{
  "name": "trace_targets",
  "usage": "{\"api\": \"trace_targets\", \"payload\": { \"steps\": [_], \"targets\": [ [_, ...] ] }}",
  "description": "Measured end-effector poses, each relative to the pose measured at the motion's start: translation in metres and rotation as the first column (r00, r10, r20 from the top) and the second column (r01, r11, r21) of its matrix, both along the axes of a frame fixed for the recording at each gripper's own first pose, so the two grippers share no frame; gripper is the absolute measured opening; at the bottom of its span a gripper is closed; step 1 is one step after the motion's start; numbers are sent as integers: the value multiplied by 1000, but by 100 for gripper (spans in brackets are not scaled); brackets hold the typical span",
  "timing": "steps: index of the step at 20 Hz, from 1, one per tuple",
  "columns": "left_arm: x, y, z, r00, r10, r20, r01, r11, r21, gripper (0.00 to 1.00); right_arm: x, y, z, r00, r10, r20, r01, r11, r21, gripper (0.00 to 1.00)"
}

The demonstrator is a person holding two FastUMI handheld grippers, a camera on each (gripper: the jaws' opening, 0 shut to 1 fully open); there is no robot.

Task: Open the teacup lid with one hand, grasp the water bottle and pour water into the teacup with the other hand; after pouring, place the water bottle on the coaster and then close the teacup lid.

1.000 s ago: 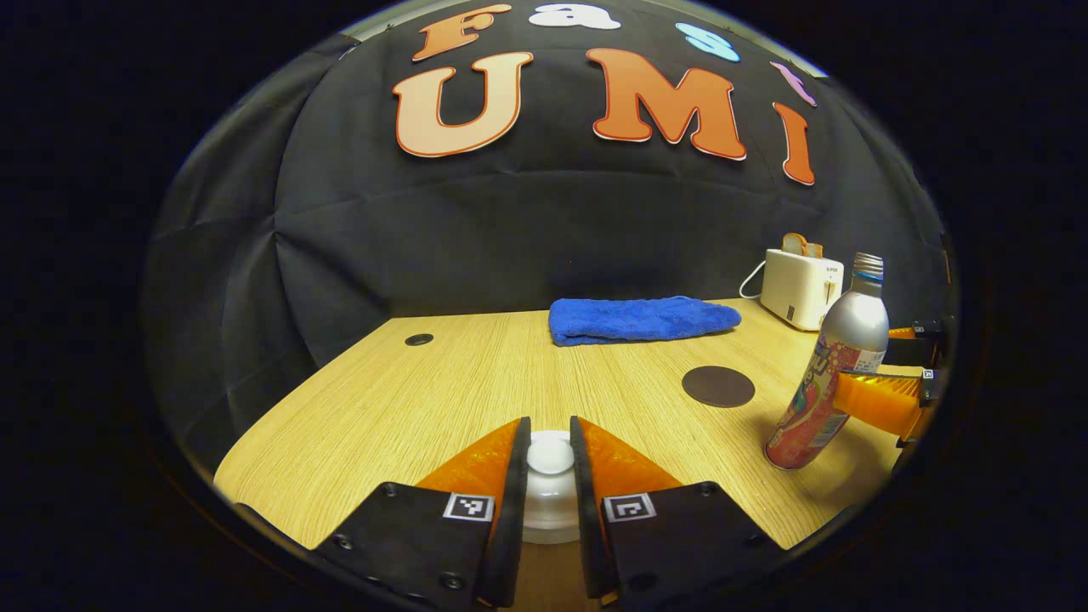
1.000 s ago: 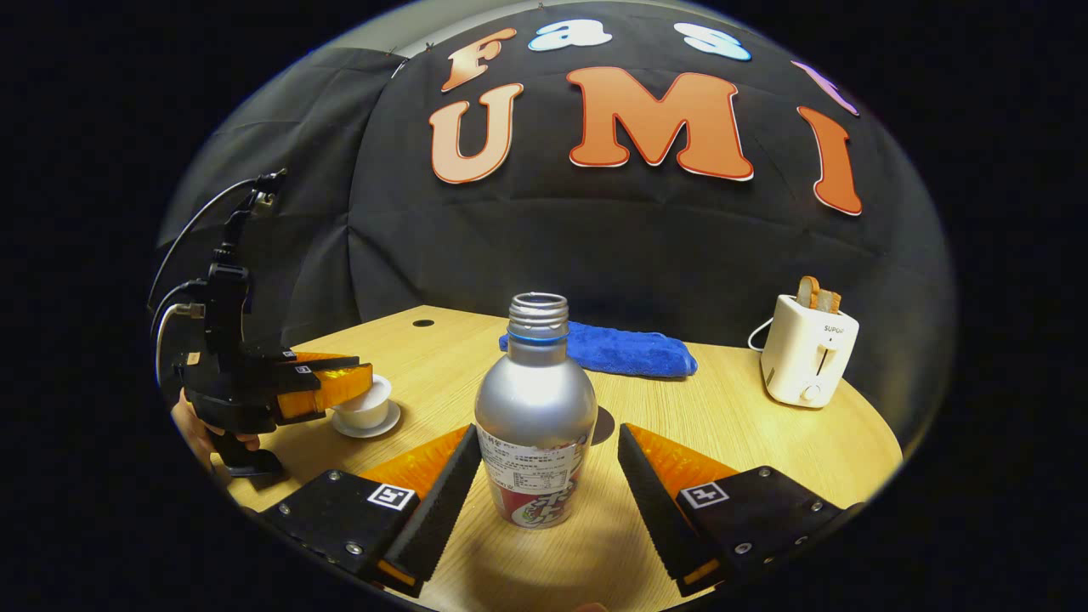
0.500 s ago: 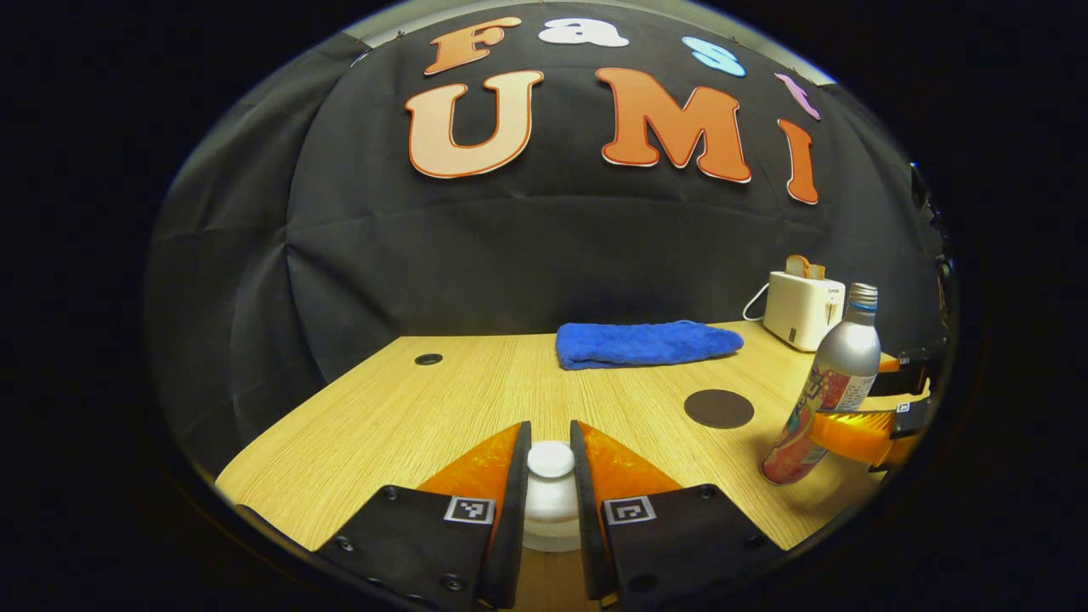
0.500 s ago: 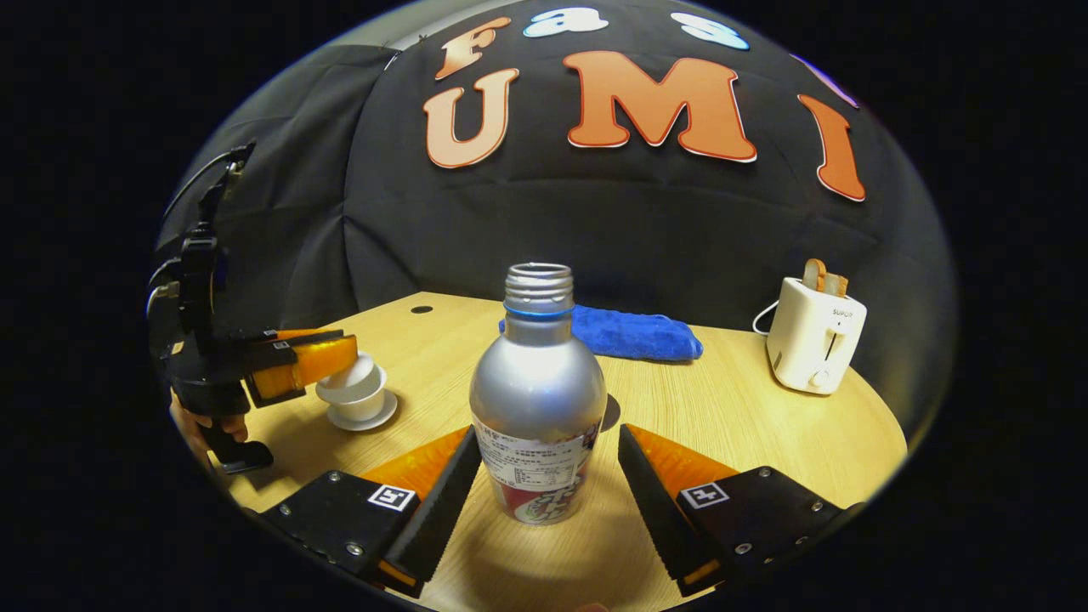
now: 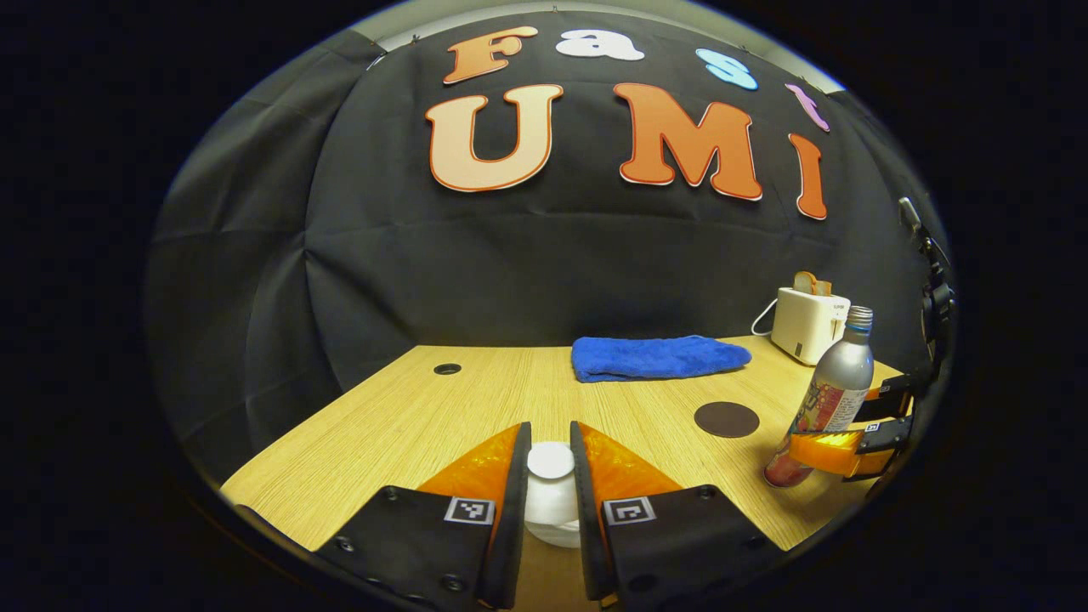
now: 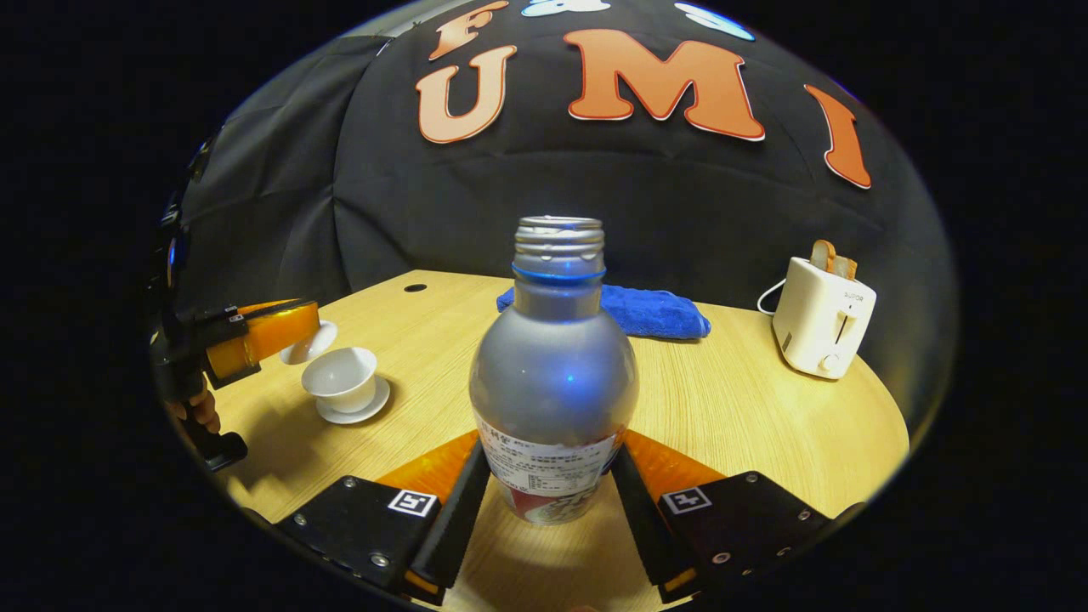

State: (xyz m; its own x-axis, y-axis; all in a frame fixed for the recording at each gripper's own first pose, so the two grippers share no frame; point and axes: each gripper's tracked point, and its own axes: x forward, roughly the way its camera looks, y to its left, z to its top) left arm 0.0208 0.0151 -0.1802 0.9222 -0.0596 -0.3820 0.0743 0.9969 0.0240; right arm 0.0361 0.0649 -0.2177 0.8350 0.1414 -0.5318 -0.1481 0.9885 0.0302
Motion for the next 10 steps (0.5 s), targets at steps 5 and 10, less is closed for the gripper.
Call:
{"api": "trace_targets", "payload": {
  "steps": [5, 10],
  "targets": [
    [-5, 18, 2, 1000, 26, 0, -26, 1000, 14, 33, 1, -7, 7, 1000, 9, -16, -10, 996, -90, 80],
    [-9, 34, 9, 999, 46, 12, -46, 999, 21, 33, 10, -17, 21, 999, 32, -3, -32, 971, -236, 80]
  ]
}}
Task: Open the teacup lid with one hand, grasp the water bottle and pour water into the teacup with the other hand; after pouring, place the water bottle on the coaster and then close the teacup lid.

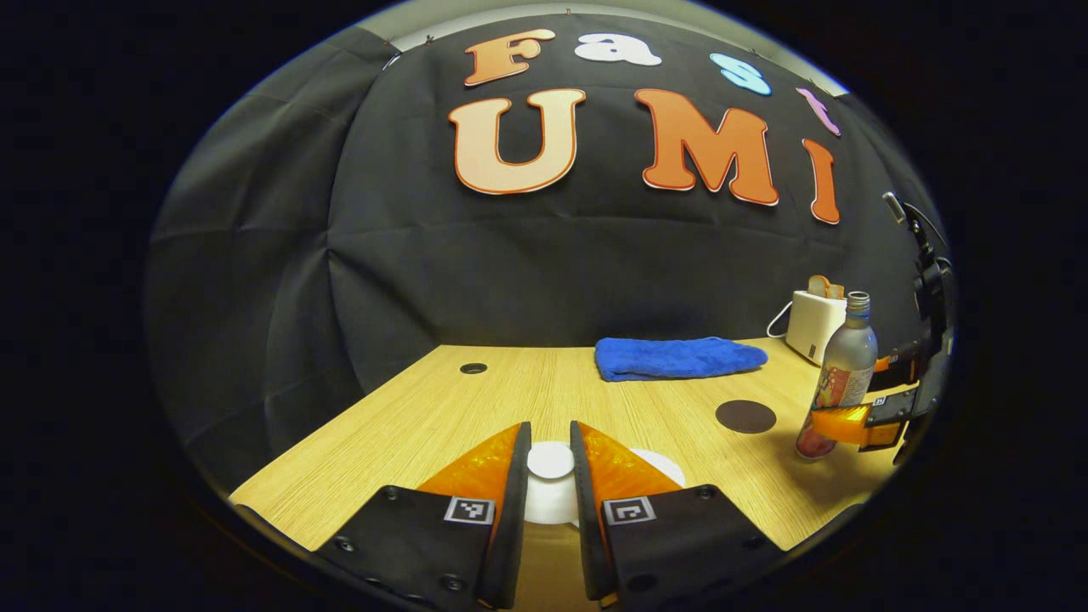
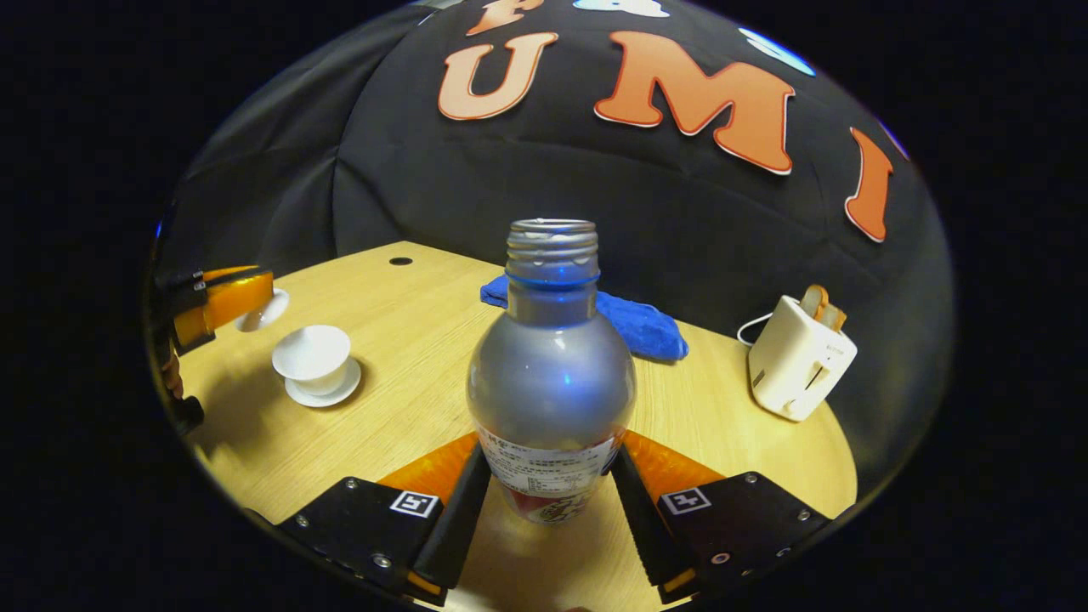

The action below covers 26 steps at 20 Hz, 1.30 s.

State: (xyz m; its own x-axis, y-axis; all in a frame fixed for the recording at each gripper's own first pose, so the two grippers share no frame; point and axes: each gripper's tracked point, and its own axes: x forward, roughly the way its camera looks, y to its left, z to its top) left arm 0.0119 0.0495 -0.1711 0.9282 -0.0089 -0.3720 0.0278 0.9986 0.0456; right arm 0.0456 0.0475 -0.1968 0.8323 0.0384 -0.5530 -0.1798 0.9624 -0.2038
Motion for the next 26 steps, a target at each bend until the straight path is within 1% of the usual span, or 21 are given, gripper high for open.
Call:
{"api": "trace_targets", "payload": {
  "steps": [3, 6, 10, 13, 17, 20, 21, 22, 26],
  "targets": [
    [-6, 14, 1, 1000, 24, 0, -24, 1000, -19, 33, 10, 0, 7, 999, 32, 1, -32, 996, -79, 79],
    [-9, 33, 1, 998, 56, 4, -56, 998, -8, 33, 17, 4, 16, 998, 61, 8, -59, 987, -148, 79],
    [-17, 54, 4, 996, 84, 7, -84, 996, 6, 33, 34, 6, 33, 994, 107, 31, -95, 959, -266, 79],
    [-21, 71, 6, 994, 105, 11, -105, 994, 9, 33, 43, 18, 40, 987, 153, 37, -133, 934, -331, 78],
    [-27, 90, 8, 991, 135, 21, -136, 991, 11, 33, 54, 34, 48, 973, 224, 50, -180, 882, -436, 78],
    [-32, 101, 1, 988, 157, 8, -157, 988, 3, 33, 56, 45, 40, 961, 273, 34, -217, 830, -514, 78],
    [-34, 104, 0, 987, 163, 6, -163, 987, 0, 29, 56, 47, 37, 958, 287, 25, -230, 813, -535, 78],
    [-36, 105, -2, 986, 167, 2, -167, 986, 0, 33, 58, 51, 34, 954, 300, 19, -239, 798, -553, 78],
    [-44, 112, -5, 984, 176, -5, -176, 984, -2, 33, 57, 62, 38, 938, 346, 21, -258, 738, -623, 78]
  ]
}}
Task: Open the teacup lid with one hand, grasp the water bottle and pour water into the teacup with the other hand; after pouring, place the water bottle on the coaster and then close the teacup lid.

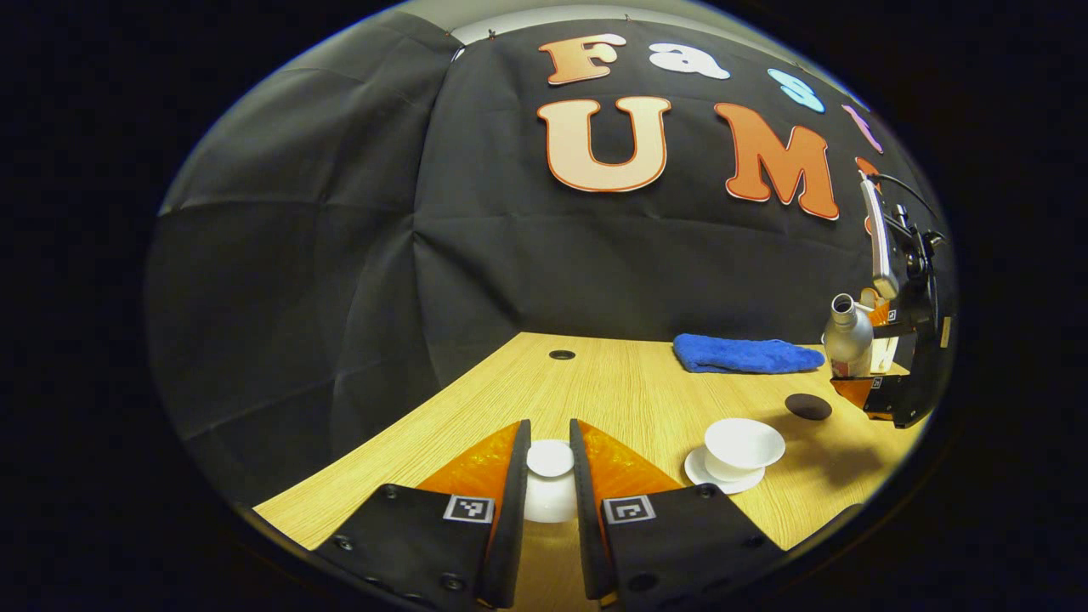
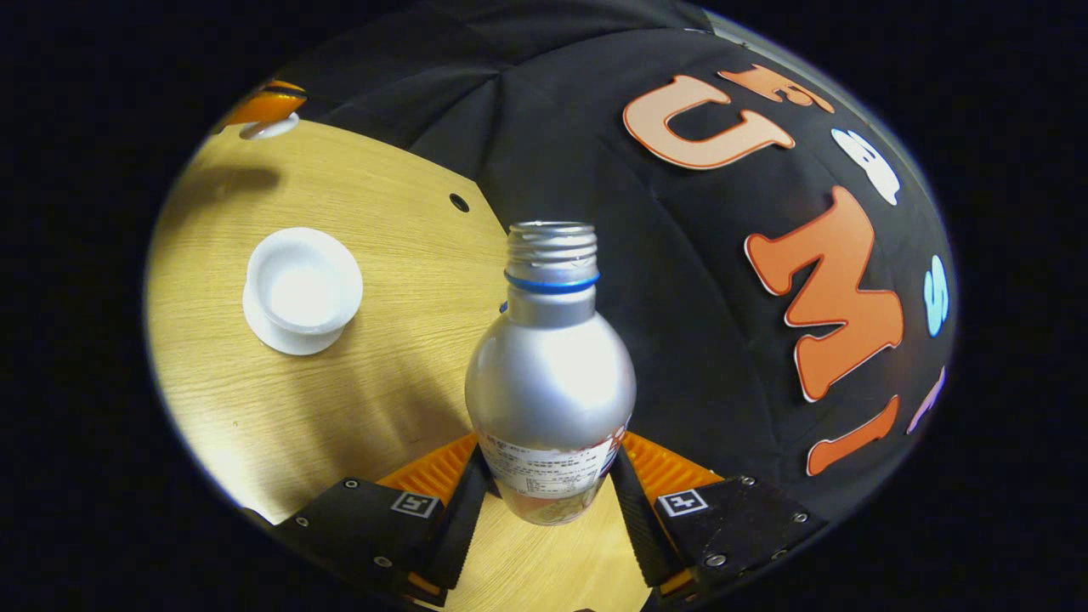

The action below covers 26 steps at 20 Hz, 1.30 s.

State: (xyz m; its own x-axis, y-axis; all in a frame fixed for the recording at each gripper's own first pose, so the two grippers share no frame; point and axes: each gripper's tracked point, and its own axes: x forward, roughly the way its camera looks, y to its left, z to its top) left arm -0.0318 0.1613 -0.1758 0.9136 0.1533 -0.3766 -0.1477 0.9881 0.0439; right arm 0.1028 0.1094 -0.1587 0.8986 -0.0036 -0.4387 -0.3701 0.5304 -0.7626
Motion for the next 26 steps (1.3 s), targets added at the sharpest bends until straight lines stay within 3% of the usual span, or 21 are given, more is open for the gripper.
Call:
{"api": "trace_targets", "payload": {
  "steps": [3, 10, 11, 15, 17, 26],
  "targets": [
    [-5, 4, -4, 1000, 10, -10, -10, 1000, 5, 36, -2, 14, 1, 999, 48, 10, -47, 997, -60, 78],
    [-12, 8, -5, 1000, 18, -10, -18, 1000, 0, 29, -12, 26, 5, 988, 151, 27, -140, 961, -239, 78],
    [-15, 7, -6, 1000, 19, -12, -19, 1000, -3, 33, -11, 26, 4, 987, 158, 32, -144, 955, -260, 78],
    [-17, 9, -6, 1000, 18, -11, -18, 1000, -1, 29, -9, 25, 9, 980, 186, 65, -153, 925, -348, 78],
    [-18, 10, -5, 1000, 20, -9, -20, 1000, 2, 33, -5, 25, 12, 976, 203, 74, -161, 910, -381, 78],
    [-20, 11, -7, 1000, 25, -12, -25, 1000, -9, 29, 15, 30, 27, 946, 305, 113, -199, 819, -538, 78]
  ]
}}
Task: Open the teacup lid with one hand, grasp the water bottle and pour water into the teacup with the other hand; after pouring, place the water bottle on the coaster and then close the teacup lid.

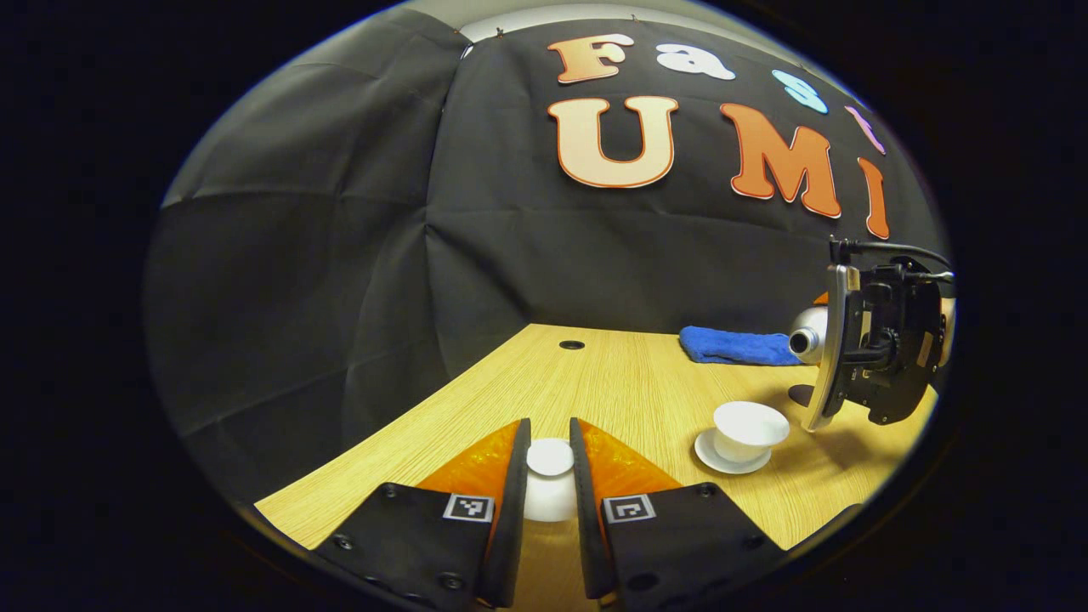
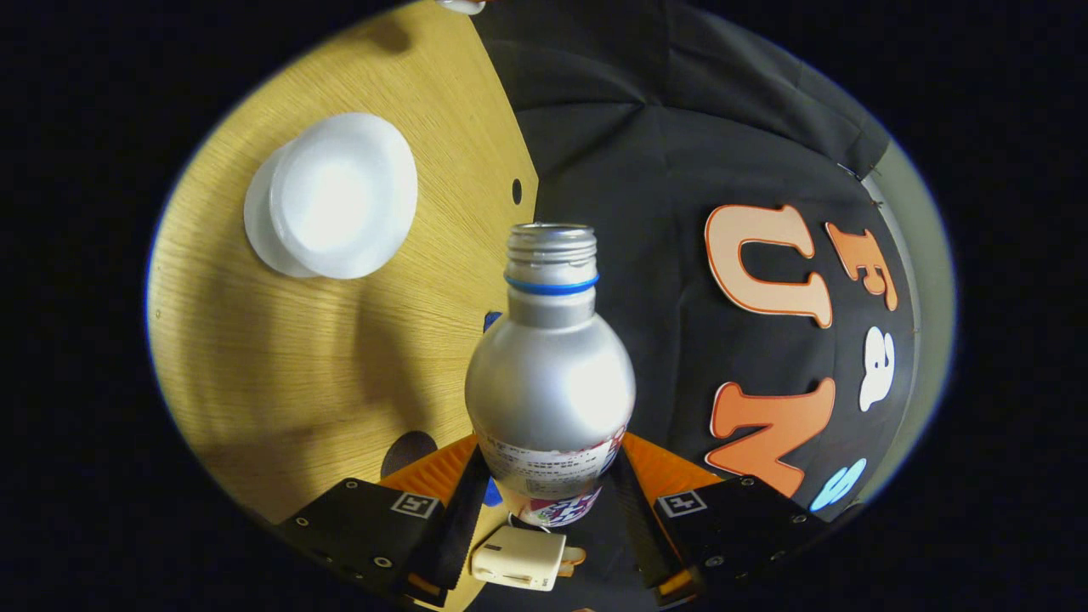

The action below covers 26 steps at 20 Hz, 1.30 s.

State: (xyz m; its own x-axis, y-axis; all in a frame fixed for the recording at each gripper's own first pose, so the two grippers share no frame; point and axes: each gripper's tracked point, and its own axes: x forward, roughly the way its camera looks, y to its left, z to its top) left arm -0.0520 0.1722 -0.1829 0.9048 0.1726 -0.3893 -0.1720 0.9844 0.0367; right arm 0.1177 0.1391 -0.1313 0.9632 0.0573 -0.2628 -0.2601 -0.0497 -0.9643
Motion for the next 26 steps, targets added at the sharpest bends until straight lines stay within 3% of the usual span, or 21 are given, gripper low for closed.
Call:
{"api": "trace_targets", "payload": {
  "steps": [4, 14, 15, 16, 17, 18, 22, 24, 26],
  "targets": [
    [-1, 1, -5, 1000, 6, -15, -6, 1000, -8, 33, 8, 3, 13, 998, 45, 52, -41, 996, -77, 78],
    [-1, -2, -1, 1000, 3, -8, -3, 1000, -10, 29, 20, 3, 37, 988, 101, 120, -81, 983, -162, 78],
    [0, -2, 0, 1000, 4, -6, -4, 1000, -11, 36, 21, 3, 40, 987, 104, 125, -82, 982, -167, 78],
    [0, -3, 0, 1000, 4, -6, -4, 1000, -12, 36, 22, 2, 43, 986, 106, 132, -82, 982, -173, 78],
    [0, -2, 1, 1000, 5, -5, -5, 1000, -11, 29, 23, 1, 46, 984, 109, 141, -83, 981, -176, 78],
    [-1, -2, 1, 1000, 5, -4, -5, 1000, -11, 33, 23, 0, 49, 983, 109, 150, -81, 980, -180, 78],
    [-1, -4, 4, 1000, 2, 3, -2, 1000, -13, 29, 24, -1, 63, 975, 117, 187, -80, 978, -191, 78],
    [0, -3, 4, 1000, 2, 4, -2, 1000, -8, 33, 24, -2, 71, 971, 125, 203, -83, 976, -201, 78],
    [0, -4, 6, 1000, 1, 10, -1, 1000, -11, 29, 28, -1, 79, 966, 135, 221, -87, 973, -213, 78]
  ]
}}
